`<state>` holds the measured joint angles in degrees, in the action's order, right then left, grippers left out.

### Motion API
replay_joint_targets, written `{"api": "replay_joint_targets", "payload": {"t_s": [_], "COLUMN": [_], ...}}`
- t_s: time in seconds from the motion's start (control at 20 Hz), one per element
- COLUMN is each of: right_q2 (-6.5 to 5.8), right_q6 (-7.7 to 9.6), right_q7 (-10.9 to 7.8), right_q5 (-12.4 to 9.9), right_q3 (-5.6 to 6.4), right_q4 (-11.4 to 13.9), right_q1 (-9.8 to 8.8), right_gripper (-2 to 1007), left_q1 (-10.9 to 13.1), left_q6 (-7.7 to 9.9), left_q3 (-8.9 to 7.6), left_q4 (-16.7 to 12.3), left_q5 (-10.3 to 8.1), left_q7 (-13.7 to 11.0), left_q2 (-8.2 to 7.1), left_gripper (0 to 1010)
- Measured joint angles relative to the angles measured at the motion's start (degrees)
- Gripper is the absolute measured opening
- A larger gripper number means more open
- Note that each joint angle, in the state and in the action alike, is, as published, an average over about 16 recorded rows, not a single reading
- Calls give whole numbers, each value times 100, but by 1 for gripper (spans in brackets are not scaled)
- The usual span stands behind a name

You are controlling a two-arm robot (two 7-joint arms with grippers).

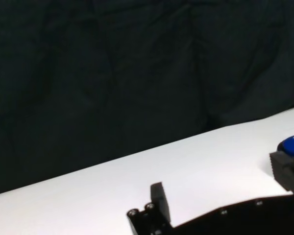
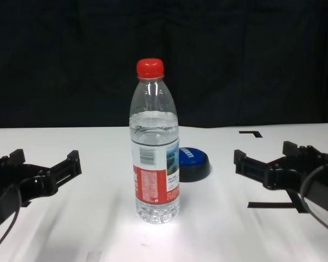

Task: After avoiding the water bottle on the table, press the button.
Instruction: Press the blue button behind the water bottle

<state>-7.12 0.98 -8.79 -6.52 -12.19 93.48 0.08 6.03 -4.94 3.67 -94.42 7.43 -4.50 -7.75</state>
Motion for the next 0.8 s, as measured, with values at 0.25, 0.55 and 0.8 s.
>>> {"api": "replay_joint_targets", "payload": {"t_s": [0.25, 0.55, 0.8], "right_q2": [6, 10, 5], "right_q6": [-10, -21, -13], "right_q7": [1, -4, -10], "right_q5": [16, 55, 98], "right_q3": [1, -1, 0], "right_q4": [0, 8, 27], "right_q1": [20, 67, 122], "right_gripper": [1003, 1003, 1003], "left_q1": [0, 0, 0], "left_q6": [-2, -2, -2], "left_q3": [0, 0, 0], "left_q4": [1, 1, 0], "left_q5": [0, 0, 0], "left_q7": [0, 0, 0], "left_q2": [0, 0, 0], "left_gripper": [1003, 1003, 1003]}}
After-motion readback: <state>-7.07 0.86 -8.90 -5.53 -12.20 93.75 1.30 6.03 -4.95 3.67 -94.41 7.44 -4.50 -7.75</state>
